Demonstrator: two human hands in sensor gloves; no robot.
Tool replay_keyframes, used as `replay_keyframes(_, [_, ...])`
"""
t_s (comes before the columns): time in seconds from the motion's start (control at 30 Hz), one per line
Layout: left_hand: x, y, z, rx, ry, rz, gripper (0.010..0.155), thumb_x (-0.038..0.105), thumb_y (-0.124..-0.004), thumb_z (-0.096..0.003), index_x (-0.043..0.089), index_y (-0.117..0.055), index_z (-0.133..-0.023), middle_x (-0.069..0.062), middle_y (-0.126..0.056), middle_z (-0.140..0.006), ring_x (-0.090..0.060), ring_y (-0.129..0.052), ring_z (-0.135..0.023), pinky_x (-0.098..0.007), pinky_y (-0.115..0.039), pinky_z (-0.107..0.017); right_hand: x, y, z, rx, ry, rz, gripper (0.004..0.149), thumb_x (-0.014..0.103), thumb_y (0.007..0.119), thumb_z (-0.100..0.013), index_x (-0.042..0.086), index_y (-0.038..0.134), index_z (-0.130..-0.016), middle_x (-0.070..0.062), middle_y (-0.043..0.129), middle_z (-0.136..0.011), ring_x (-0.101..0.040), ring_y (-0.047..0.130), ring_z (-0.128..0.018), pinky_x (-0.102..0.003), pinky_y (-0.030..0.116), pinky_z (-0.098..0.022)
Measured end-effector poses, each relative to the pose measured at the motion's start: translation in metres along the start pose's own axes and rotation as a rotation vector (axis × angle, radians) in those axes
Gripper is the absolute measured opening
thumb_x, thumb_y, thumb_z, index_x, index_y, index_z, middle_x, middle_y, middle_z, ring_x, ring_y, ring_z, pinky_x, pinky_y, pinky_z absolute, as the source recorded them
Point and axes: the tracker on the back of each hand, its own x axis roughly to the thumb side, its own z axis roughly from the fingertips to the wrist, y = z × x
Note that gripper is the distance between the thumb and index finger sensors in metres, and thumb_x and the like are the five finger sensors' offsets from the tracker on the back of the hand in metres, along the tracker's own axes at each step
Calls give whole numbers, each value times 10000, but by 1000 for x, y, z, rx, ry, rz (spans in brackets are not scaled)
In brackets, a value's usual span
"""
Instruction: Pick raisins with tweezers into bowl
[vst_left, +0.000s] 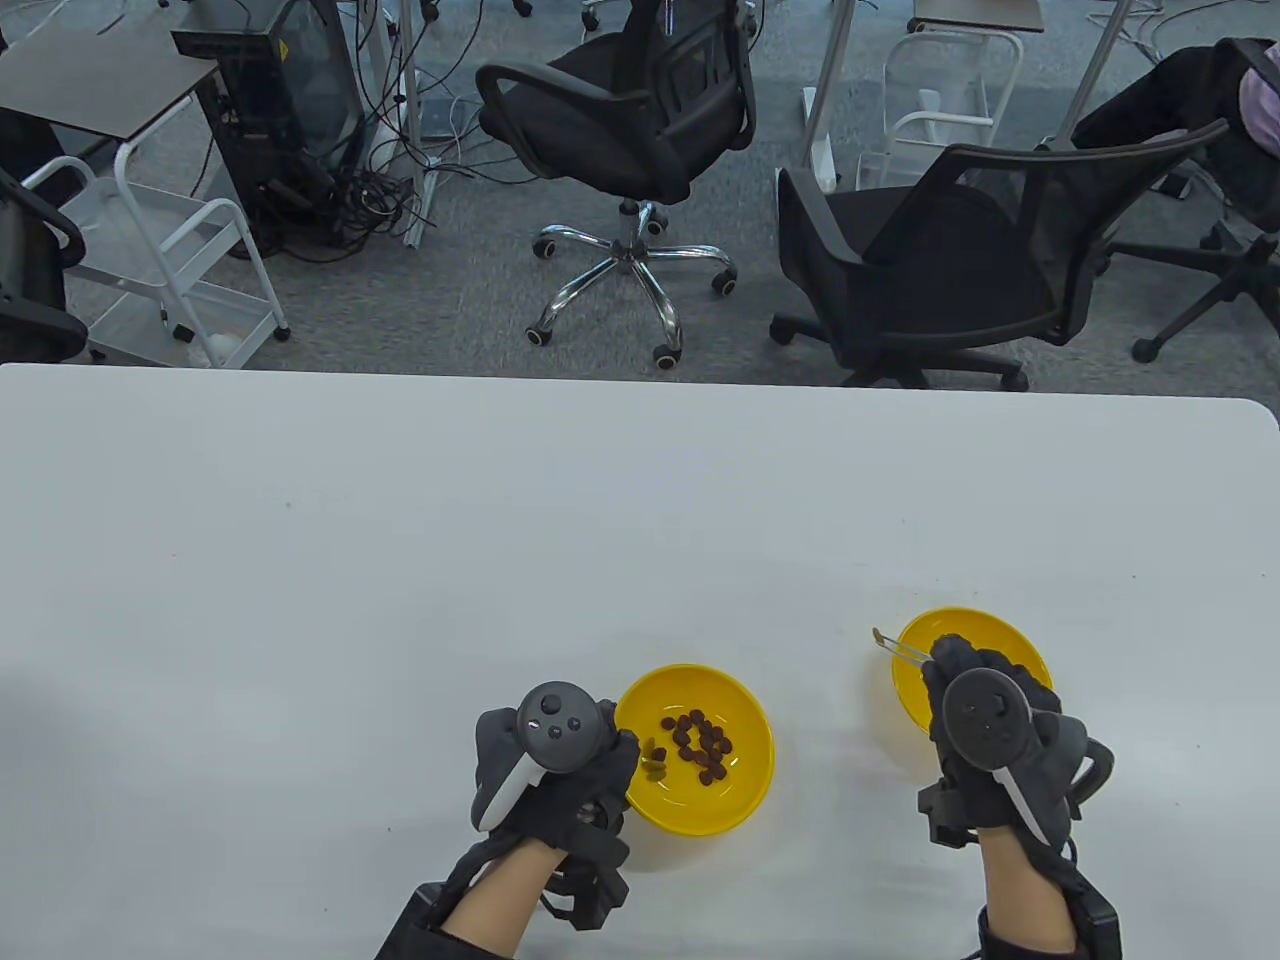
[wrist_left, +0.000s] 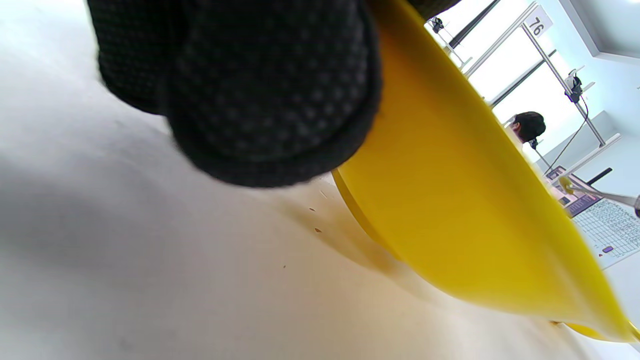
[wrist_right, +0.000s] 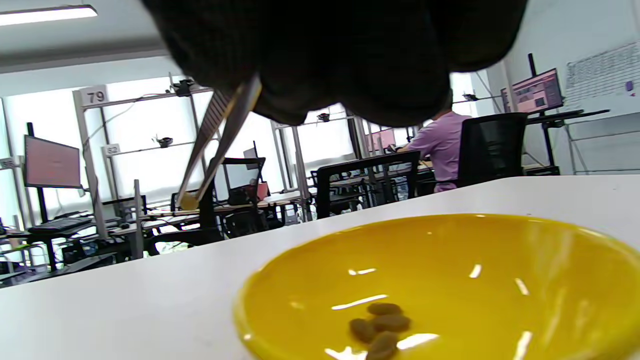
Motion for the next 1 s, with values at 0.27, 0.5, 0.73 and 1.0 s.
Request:
replay_keyframes(0.27, [0,0,0,-3,0,-2,564,317,-600,-551,-80,-600,-951,-81,-1040,-438,-72,-1052,-163,-425,-878,-428,-17,15,-10,112,106,102,439,309,795,-432,101,930,-795,-52,911,-617,-197,956,-445,-553,696,-578])
replay_keyframes(0.5, [1,0,0,-3,0,-2,563,317,-601,-551,-79,-600,-951,-83,-1040,-437,-71,-1052,-163,-425,-878,-427,-15,19,-10,140,110,161,448,310,797,-434,97,924,-806,-59,909,-624,-202,954,-452,-556,689,-580])
replay_keyframes(0.73, [1,0,0,0,0,-1,563,318,-600,-550,-80,-601,-950,-82,-1040,-436,-71,-1052,-163,-424,-879,-427,-5,10,-5,84,65,154,454,313,790,-437,94,913,-815,-59,904,-630,-199,953,-454,-556,690,-579])
replay_keyframes(1.0, [1,0,0,3,-3,1,563,318,-600,-550,-78,-600,-951,-81,-1040,-437,-52,-1053,-163,-425,-878,-427,17,1,5,23,-68,111,461,318,792,-430,97,909,-817,-52,913,-635,-191,970,-458,-554,705,-574])
